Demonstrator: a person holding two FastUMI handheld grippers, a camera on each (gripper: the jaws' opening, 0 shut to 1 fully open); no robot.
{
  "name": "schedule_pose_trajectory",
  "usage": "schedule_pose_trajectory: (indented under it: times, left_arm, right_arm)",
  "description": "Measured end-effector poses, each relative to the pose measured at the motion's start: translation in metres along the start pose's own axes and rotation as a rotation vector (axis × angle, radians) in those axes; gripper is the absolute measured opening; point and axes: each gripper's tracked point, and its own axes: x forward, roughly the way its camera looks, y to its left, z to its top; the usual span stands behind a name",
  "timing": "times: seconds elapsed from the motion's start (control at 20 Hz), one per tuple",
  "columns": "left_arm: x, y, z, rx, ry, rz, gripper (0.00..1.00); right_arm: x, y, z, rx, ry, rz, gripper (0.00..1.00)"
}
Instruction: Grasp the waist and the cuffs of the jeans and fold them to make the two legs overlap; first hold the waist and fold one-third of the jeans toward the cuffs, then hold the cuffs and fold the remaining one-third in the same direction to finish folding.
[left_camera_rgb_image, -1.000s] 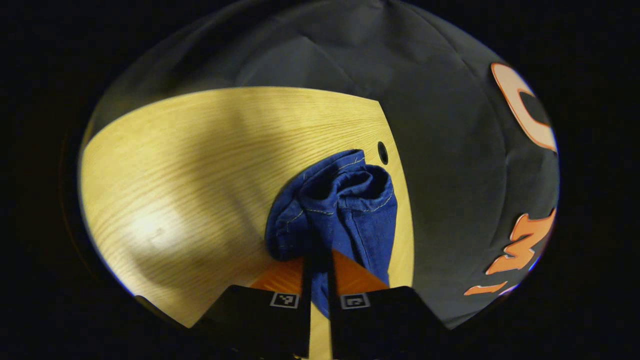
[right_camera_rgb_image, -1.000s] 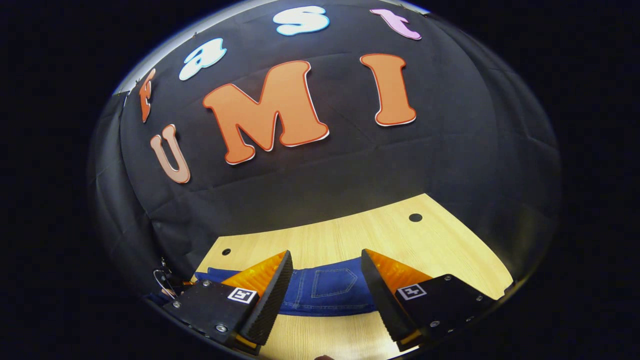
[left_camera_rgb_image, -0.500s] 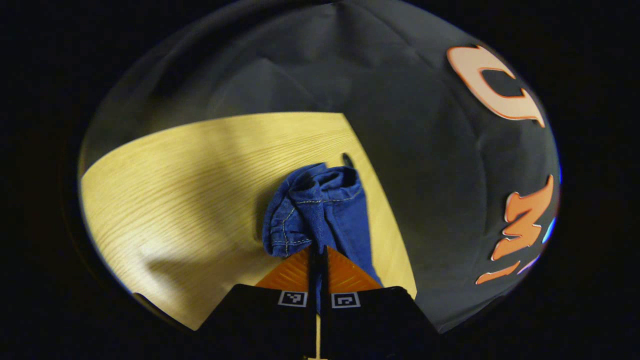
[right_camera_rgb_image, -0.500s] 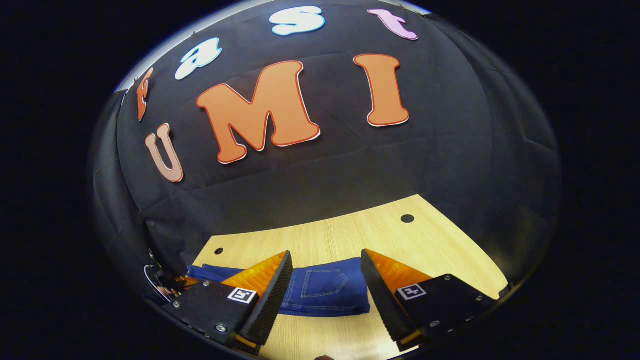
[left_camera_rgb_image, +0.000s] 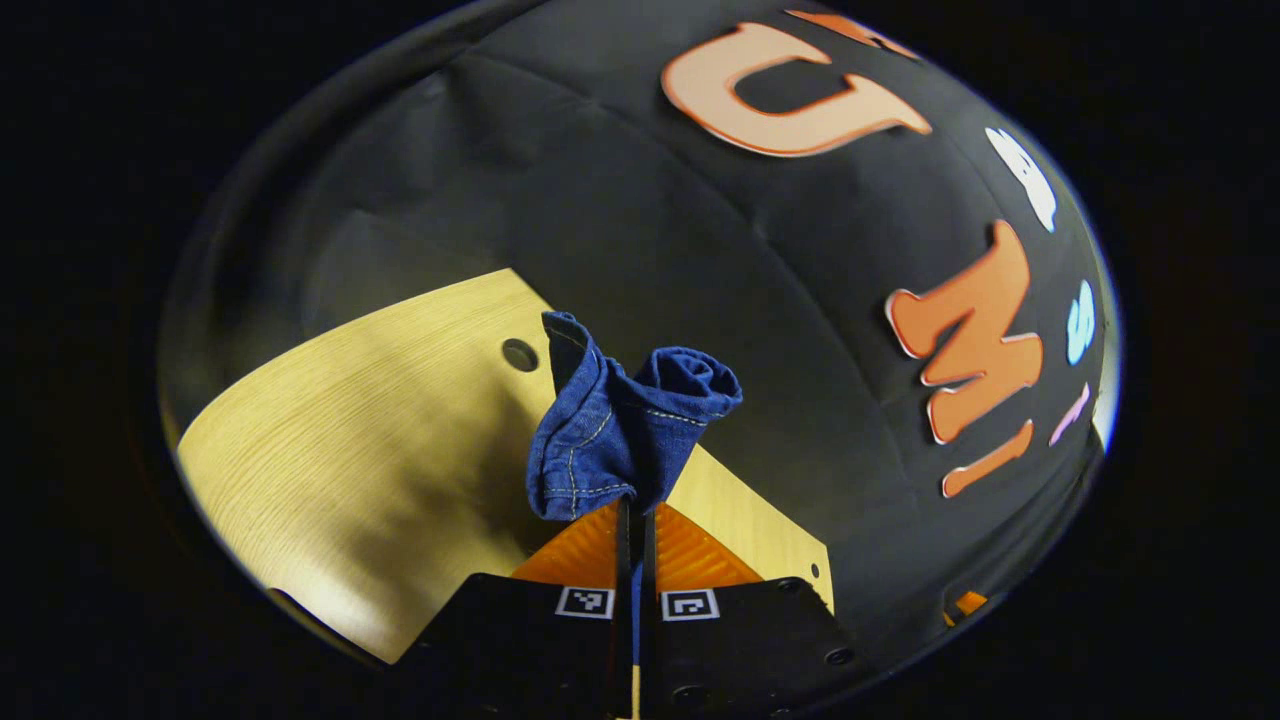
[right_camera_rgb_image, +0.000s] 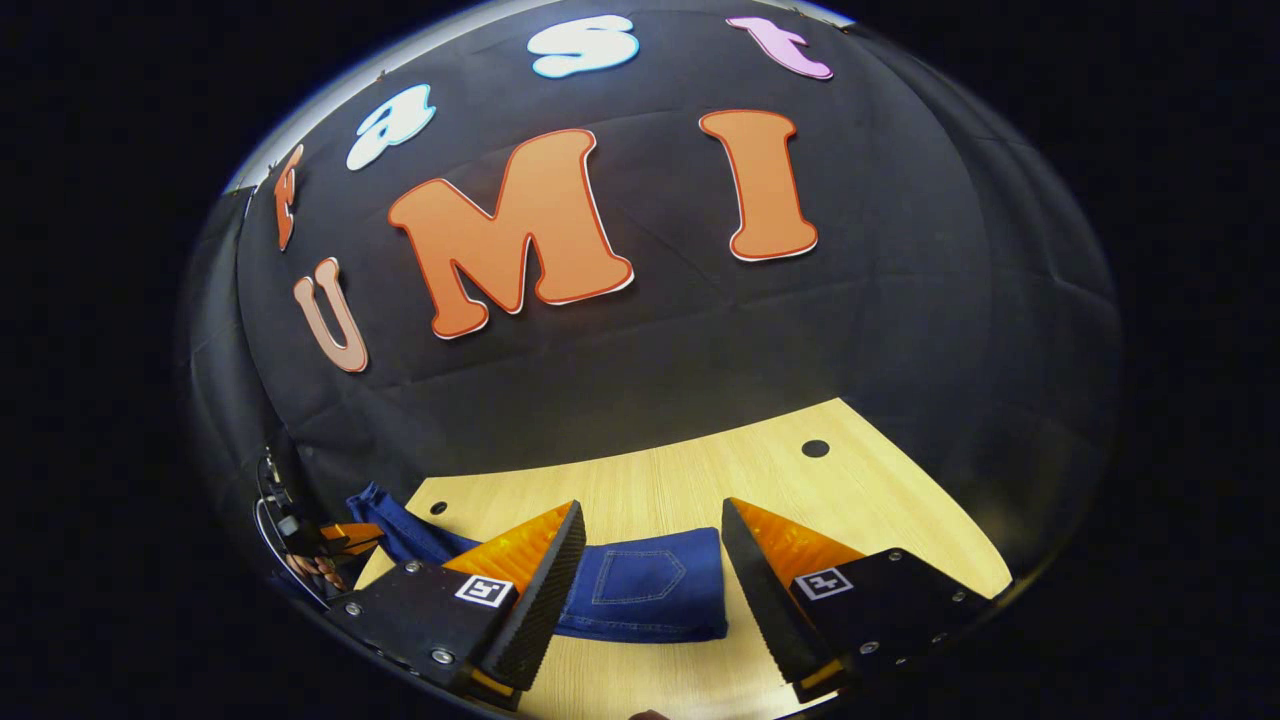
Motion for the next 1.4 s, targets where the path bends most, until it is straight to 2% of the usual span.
schedule_pose_trajectory:
  times: [0.35,0.65,0.8,1.0,1.15,1.3,1.4]
  left_arm:
    - [0.014,-0.147,-0.047,0.172,0.08,-0.145,0.03]
    - [0.05,-0.248,-0.117,0.332,0.182,-0.181,0.03]
    - [0.068,-0.29,-0.137,0.404,0.194,-0.185,0.03]
    - [0.075,-0.311,-0.18,0.472,0.24,-0.151,0.03]
    - [0.08,-0.309,-0.226,0.577,0.29,-0.119,0.03]
    - [0.066,-0.299,-0.271,0.719,0.349,-0.105,0.04]
    - [0.056,-0.304,-0.288,0.798,0.366,-0.137,0.1]
  right_arm:
    - [0.003,-0.018,0.006,0.013,-0.006,0.047,0.87]
    - [-0.001,-0.048,0.008,0.039,-0.009,0.064,0.87]
    - [-0.003,-0.069,0.009,0.072,-0.019,0.065,0.87]
    - [-0.003,-0.097,0.006,0.11,-0.015,0.053,0.87]
    - [-0.002,-0.111,0.004,0.106,-0.01,0.053,0.87]
    - [0.002,-0.119,0.007,0.104,-0.01,0.057,0.87]
    - [0.005,-0.12,0.008,0.105,-0.009,0.067,0.87]
